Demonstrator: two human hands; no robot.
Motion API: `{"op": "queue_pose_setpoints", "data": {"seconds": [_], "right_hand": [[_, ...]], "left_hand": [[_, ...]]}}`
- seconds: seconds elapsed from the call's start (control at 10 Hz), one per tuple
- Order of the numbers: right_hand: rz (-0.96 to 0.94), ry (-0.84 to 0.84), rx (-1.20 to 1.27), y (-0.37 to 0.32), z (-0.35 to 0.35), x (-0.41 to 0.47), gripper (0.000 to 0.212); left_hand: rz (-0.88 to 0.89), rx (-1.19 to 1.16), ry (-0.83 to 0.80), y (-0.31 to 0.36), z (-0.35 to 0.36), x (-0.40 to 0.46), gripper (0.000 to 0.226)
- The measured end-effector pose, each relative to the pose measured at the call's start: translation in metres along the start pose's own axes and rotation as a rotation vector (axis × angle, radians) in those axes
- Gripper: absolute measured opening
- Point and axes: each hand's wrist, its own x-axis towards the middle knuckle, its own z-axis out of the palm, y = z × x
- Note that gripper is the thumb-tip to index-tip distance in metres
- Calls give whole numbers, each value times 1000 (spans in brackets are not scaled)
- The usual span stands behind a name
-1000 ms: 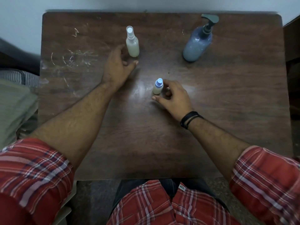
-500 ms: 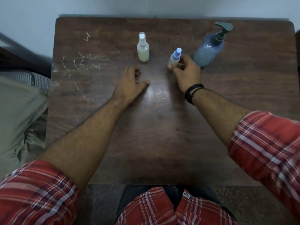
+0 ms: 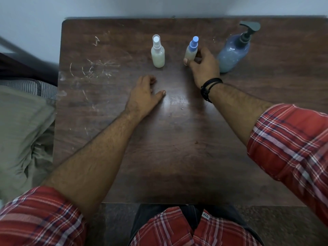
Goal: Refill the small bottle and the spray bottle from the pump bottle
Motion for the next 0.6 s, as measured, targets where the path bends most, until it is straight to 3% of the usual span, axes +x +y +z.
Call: {"op": "queue_pose_setpoints", "data": {"seconds": [0.2, 0.6], "right_hand": [[8, -6, -24, 2, 0, 4, 39], [68, 19, -26, 8, 2, 0, 72]], "left_hand": [[-5, -1, 3, 0, 0, 1, 58], [-1, -16, -3, 5, -4, -6, 61]]}}
